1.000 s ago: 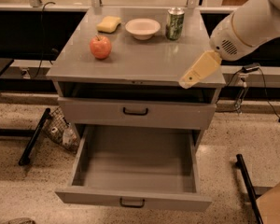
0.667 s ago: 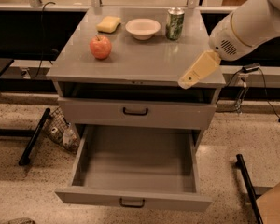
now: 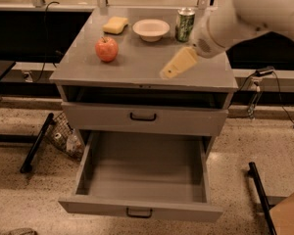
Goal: Place apple into middle drawer
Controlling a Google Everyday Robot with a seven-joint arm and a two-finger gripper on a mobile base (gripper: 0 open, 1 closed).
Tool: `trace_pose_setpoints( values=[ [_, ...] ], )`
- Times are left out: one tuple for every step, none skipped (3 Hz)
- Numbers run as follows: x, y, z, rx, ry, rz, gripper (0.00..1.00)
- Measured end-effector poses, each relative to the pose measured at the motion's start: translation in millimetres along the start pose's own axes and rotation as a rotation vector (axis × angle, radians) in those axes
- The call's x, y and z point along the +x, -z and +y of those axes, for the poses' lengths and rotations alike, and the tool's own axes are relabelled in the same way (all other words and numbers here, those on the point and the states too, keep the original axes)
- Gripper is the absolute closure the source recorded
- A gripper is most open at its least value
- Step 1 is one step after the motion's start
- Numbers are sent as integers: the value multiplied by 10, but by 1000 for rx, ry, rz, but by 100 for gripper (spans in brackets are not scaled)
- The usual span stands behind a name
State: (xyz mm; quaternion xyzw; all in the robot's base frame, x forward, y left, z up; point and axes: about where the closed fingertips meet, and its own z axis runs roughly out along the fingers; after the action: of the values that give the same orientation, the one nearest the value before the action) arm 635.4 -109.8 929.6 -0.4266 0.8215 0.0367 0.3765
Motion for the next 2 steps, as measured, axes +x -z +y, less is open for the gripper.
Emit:
trace_pose_setpoints(
  values=[
    [-427,-470,-44,0,0,-65,0],
    [-701,-919,-21,-22,-17,-111,0]
  ],
)
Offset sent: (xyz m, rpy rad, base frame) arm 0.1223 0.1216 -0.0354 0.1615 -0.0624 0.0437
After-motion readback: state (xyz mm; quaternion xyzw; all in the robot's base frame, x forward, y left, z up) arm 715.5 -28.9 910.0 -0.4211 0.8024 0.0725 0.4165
